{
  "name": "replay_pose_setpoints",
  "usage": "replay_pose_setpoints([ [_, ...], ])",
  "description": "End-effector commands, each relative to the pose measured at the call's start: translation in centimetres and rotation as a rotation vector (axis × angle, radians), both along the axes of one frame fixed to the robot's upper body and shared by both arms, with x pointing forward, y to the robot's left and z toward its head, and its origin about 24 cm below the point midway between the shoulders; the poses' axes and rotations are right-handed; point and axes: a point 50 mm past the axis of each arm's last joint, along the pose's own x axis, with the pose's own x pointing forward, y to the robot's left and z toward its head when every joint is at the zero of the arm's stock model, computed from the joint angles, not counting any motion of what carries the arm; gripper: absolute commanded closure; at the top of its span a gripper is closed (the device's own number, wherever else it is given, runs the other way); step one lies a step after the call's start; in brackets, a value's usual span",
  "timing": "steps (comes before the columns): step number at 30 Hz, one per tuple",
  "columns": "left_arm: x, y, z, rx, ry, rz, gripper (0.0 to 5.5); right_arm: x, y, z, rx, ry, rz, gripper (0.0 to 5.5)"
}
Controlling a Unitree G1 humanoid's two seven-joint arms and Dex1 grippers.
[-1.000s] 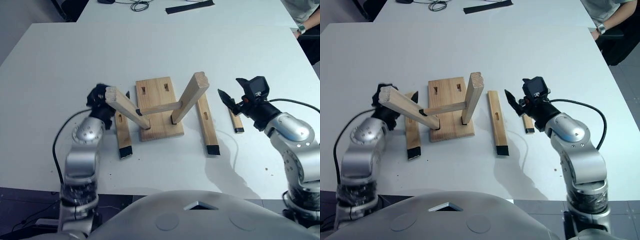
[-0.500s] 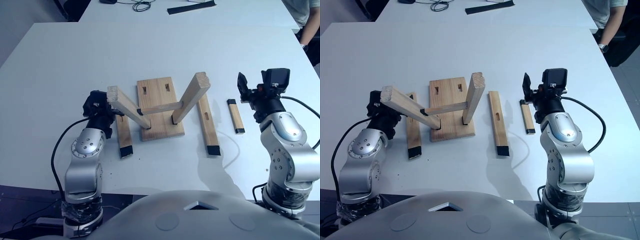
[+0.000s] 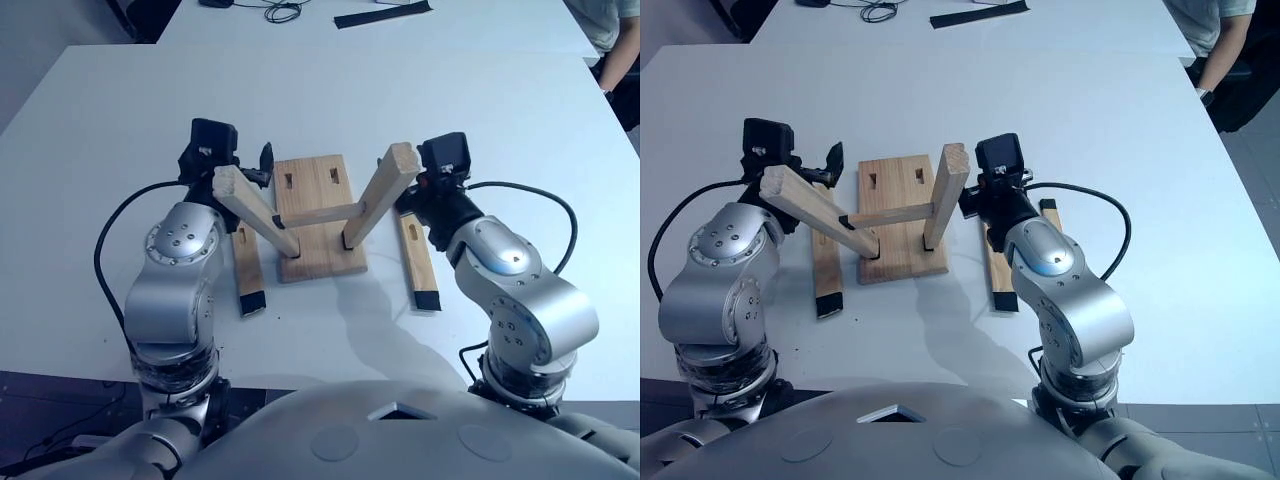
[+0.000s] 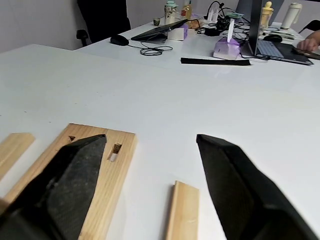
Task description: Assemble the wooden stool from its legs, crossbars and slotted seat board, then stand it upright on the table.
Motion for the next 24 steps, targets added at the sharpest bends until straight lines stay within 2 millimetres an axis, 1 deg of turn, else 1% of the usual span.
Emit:
replay_pose_setpoints([
  [1,-0.3,-2.0,-1.3,-0.013,0.078,-0.075,1.15,-0.3,2.1,0.7,0.044,0.002,0.159,2.14],
  [3,-0.2,-1.1,-2.4,0.008,0.118,-0.037,1.15,-0.3,1.3,-0.1,0.021,0.027,0.122,2.14],
  [5,-0.1,-0.4,-3.0,0.029,0.124,-0.026,1.15,-0.3,0.5,-1.1,-0.006,0.059,0.102,2.14],
  [7,0.2,-0.1,-3.4,0.050,0.098,-0.061,1.15,0.0,-0.8,-2.8,-0.056,0.107,0.077,2.14],
  [11,0.5,-0.2,-4.2,0.127,0.016,-0.178,1.15,0.5,-2.7,-5.4,-0.113,0.151,0.042,2.14],
  [14,0.5,-0.4,-4.7,0.178,-0.034,-0.256,1.15,0.6,-3.1,-6.9,-0.130,0.175,0.048,2.14],
  [18,-0.1,-0.4,-6.0,0.230,-0.054,-0.344,1.15,0.2,-3.2,-9.0,-0.134,0.224,0.068,2.14],
  [21,-0.3,0.0,-6.9,0.262,-0.050,-0.361,1.15,0.1,-3.4,-9.5,-0.136,0.223,0.066,2.14],
  [22,-0.3,0.2,-7.2,0.267,-0.051,-0.360,1.15,0.2,-3.6,-9.3,-0.142,0.212,0.061,2.14],
  [24,-0.2,0.4,-7.3,0.272,-0.058,-0.354,1.15,0.6,-4.2,-8.5,-0.123,0.173,0.047,2.14],
])
